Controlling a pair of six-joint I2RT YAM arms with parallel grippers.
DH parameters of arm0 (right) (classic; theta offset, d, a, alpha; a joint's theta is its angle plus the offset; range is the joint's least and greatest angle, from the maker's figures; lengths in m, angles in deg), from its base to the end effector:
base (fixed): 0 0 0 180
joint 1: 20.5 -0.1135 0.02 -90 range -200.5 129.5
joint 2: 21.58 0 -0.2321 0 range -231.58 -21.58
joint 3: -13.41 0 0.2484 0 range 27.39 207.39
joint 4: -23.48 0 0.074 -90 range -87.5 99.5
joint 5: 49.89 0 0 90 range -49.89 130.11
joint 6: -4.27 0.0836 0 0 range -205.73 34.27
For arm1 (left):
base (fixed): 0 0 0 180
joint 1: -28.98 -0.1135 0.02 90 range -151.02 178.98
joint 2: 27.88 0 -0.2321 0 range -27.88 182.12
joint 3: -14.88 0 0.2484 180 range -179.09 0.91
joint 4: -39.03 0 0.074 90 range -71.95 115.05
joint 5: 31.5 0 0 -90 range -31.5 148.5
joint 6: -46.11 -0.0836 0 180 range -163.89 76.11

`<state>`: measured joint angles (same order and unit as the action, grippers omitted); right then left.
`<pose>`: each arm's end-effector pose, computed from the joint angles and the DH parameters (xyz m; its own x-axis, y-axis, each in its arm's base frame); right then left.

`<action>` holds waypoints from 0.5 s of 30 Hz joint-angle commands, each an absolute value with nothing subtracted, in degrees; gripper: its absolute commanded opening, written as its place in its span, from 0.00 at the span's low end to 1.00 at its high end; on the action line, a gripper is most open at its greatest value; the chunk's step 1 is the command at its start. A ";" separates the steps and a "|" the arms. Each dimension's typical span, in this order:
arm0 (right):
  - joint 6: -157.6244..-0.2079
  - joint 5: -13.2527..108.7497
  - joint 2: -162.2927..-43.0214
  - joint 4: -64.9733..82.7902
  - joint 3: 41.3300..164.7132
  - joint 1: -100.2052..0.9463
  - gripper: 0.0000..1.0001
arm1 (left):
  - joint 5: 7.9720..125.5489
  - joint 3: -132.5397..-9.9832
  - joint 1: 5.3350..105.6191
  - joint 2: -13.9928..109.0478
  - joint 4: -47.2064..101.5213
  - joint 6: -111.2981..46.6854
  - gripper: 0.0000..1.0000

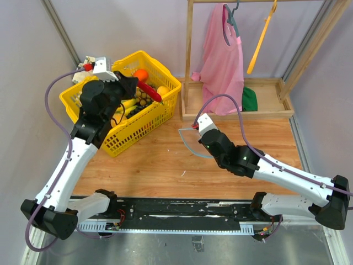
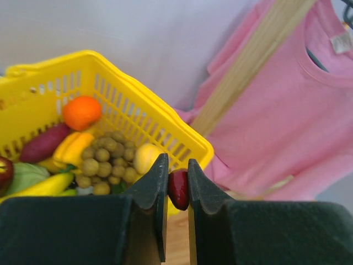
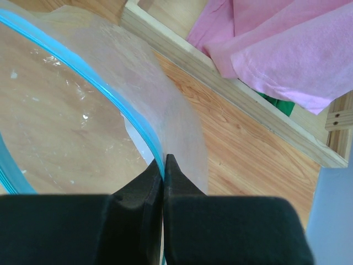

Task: Place the food in the zip-top bag and seal the zipper
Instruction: Place the fake vegetable in the zipper food storage bag.

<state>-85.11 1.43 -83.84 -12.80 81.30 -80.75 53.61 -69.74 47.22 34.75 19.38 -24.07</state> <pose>0.1838 0.2163 0.2723 -0.2574 -0.4333 -0.8637 -0.4082 0.8589 -0.3093 0.2879 -0.0874 0.4191 -0.0418 -0.3419 -0.9388 0.2304 0.9110 -0.3421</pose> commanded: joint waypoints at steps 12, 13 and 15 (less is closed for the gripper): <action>-80.99 9.06 -85.31 -13.79 85.67 -79.07 0.01 | 55.48 -61.99 59.27 29.24 24.55 -20.44 0.00; -80.86 9.54 -85.41 -13.79 85.79 -78.96 0.01 | 55.74 -61.40 59.94 28.94 24.99 -20.45 0.00; -80.81 10.30 -85.67 -13.85 85.92 -78.79 0.01 | 55.86 -60.18 61.08 28.26 26.15 -20.51 0.00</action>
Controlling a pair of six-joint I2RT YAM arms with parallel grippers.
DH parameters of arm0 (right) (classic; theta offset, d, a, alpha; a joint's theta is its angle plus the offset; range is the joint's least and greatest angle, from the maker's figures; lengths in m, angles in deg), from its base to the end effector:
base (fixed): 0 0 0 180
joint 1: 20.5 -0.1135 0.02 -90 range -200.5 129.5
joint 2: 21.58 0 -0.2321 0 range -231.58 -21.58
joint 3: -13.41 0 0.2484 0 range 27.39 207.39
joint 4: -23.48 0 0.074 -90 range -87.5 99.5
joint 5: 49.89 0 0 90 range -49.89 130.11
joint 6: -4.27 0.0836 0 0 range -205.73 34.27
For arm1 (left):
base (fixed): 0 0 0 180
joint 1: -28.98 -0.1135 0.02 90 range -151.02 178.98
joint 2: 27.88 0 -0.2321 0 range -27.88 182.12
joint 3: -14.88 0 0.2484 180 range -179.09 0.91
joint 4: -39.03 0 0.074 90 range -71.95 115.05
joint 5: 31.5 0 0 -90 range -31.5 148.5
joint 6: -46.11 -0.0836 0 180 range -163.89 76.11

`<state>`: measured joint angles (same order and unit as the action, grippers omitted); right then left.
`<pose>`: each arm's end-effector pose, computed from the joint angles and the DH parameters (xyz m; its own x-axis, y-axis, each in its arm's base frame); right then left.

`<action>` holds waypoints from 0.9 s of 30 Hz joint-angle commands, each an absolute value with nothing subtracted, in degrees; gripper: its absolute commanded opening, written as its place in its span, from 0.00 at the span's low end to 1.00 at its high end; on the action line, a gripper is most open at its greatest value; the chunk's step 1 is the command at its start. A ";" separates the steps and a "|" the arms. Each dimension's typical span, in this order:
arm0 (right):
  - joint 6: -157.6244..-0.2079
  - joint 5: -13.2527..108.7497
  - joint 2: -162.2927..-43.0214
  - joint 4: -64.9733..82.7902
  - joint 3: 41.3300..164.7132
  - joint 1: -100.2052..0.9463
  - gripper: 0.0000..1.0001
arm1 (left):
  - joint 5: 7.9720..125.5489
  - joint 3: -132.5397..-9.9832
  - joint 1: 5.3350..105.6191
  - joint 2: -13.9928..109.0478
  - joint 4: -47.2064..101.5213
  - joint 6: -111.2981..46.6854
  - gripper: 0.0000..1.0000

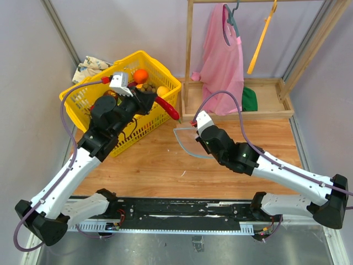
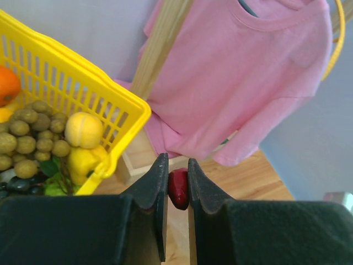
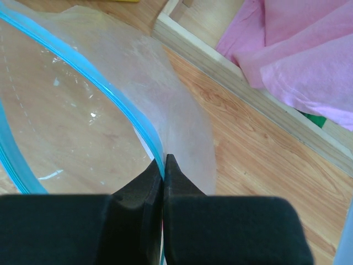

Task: Place the food in the zip-top bag and seal the zipper
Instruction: Place the fake vegetable in the zipper food storage bag.

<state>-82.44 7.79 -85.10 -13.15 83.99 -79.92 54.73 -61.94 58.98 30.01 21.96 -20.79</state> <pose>0.1854 0.2259 0.2804 -0.2788 -0.3765 -0.8835 -0.4758 0.8533 -0.2135 0.2530 -0.1397 0.3958 -0.1476 -0.3669 -0.9185 0.4176 0.8187 -0.3941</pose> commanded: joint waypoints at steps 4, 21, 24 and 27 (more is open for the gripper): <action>-80.59 11.63 -86.33 -14.35 86.36 -78.15 0.01 | 56.46 -58.51 62.62 26.95 28.25 -21.05 0.00; -77.56 25.09 -86.62 -15.09 88.15 -71.97 0.01 | 54.11 -50.18 71.08 25.13 36.33 -23.23 0.00; -76.89 26.79 -86.45 -15.51 88.67 -71.06 0.01 | 49.88 -49.37 74.27 25.63 37.52 -25.59 0.00; -76.12 28.66 -85.99 -15.75 89.06 -70.08 0.01 | 46.67 -48.49 76.40 25.91 38.77 -27.18 0.00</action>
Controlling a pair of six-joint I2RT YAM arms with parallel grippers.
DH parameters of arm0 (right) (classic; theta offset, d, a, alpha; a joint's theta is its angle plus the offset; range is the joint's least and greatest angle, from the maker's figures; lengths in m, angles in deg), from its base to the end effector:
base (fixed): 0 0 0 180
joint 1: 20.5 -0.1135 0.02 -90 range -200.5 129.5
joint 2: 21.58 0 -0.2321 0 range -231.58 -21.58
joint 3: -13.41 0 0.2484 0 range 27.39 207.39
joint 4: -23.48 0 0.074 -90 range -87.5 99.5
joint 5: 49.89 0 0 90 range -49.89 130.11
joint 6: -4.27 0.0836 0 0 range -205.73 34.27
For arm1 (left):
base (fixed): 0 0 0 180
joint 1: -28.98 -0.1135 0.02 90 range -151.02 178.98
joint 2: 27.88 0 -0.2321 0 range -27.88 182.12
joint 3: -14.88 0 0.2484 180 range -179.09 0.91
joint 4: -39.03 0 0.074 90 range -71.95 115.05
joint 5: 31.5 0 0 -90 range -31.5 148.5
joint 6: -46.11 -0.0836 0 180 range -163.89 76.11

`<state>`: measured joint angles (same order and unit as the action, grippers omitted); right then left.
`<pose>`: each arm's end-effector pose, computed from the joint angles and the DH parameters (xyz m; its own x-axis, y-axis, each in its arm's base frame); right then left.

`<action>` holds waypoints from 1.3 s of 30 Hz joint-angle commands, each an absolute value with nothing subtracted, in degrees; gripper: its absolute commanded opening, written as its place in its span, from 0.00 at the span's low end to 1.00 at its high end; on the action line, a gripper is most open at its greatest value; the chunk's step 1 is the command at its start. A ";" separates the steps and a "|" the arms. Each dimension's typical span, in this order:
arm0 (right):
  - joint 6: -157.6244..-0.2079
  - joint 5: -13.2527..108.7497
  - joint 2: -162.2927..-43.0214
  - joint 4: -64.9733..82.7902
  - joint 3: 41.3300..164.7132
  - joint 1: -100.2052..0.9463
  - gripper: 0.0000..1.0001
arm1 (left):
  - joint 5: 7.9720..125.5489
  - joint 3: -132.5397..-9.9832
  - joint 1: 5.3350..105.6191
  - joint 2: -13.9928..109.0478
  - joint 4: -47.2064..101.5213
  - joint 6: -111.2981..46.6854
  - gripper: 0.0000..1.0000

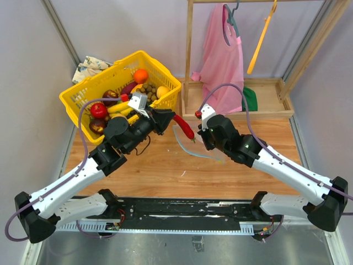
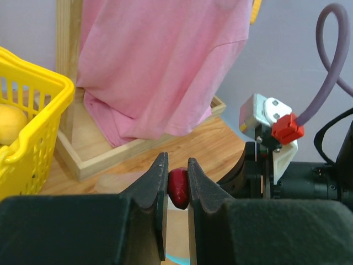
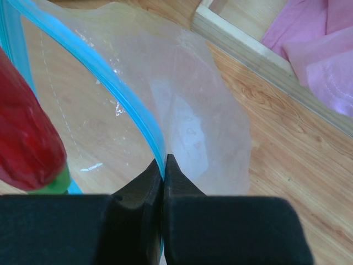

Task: Place the food in the zip-top bag and seal the zipper
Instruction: Place the fake vegetable in the zipper food storage bag.

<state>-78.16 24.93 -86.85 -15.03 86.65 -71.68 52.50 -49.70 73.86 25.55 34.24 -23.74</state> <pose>0.2065 0.2217 0.2802 -0.3962 -0.2896 -0.8713 -0.5633 0.8261 -0.0184 0.2057 -0.1925 0.3653 -0.1427 -0.3414 -0.9290 0.6167 0.7035 -0.3532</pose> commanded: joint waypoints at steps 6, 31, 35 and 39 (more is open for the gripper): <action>-73.53 33.19 -85.47 -15.73 89.48 -67.25 0.01 | 40.40 -45.94 81.67 26.52 42.43 -29.70 0.00; -68.65 40.77 -83.21 -10.37 88.61 -64.13 0.01 | 22.99 -43.12 93.22 38.13 50.07 -25.24 0.09; -68.58 41.31 -83.30 -10.18 88.28 -64.03 0.01 | 22.73 -45.43 93.20 39.85 46.69 -24.43 0.21; -68.30 41.51 -83.22 -9.93 87.82 -63.85 0.01 | 22.22 -46.49 93.25 40.36 44.85 -23.35 0.44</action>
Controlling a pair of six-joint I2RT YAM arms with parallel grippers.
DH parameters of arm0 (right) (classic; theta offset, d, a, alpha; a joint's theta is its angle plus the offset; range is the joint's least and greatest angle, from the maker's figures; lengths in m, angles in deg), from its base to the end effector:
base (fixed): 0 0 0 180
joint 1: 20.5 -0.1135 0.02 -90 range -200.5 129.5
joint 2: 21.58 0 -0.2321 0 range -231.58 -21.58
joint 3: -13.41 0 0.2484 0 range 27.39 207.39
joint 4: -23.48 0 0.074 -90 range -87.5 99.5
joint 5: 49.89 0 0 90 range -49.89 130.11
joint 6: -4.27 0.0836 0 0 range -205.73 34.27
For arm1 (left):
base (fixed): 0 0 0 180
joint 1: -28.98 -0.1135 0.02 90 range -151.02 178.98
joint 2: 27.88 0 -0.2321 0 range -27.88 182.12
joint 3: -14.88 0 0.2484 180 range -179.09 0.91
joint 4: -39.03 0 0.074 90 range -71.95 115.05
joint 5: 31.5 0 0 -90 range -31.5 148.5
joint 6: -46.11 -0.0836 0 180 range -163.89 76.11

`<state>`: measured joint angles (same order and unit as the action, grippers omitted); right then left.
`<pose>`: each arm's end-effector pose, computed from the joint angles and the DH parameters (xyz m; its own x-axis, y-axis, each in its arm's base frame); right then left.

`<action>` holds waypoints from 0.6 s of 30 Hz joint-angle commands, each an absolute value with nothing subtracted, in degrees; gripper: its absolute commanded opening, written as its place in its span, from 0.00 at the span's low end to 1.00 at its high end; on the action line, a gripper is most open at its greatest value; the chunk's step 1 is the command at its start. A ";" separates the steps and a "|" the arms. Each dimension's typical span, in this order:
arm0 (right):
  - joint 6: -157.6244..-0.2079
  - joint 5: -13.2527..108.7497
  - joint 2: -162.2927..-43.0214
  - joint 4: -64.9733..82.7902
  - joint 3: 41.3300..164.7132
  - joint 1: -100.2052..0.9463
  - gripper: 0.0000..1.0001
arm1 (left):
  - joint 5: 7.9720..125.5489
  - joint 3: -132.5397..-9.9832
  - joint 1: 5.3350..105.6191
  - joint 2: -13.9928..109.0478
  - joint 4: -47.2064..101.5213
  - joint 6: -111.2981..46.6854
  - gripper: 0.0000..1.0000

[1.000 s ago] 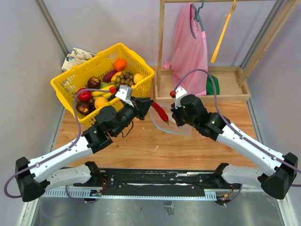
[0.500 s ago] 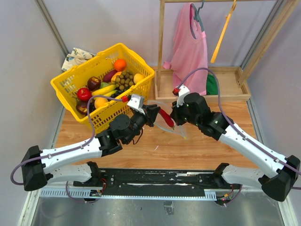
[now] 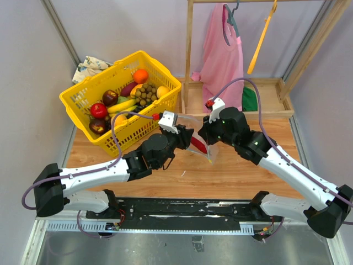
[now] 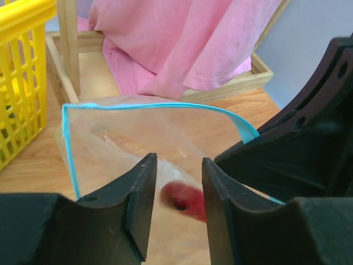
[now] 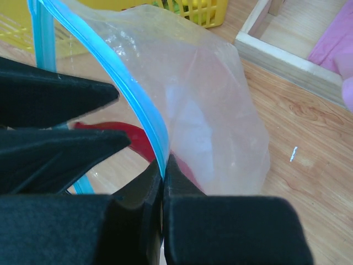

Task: Place the food in the zip-top bag and seal the zipper
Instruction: Place the fake vegetable in the zipper food storage bag.

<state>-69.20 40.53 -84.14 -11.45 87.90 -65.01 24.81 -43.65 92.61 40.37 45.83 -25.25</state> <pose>0.2143 0.2116 0.3093 -0.4679 -0.0610 -0.8816 -0.5974 0.7570 0.2646 0.1847 -0.2681 0.2798 -0.1811 -0.2335 -0.9553 0.4660 0.8351 -0.2924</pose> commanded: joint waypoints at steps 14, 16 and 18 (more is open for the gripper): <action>-67.59 38.72 -82.34 -11.21 87.14 -62.98 0.01 | 22.86 -55.59 93.21 39.02 27.57 -18.10 0.65; -67.28 38.01 -82.31 -11.61 87.15 -62.76 0.01 | 24.29 -57.20 93.17 38.02 23.84 -16.89 0.65; -66.94 37.43 -82.39 -12.05 87.18 -62.51 0.01 | 26.65 -58.27 93.22 36.86 20.99 -15.49 0.65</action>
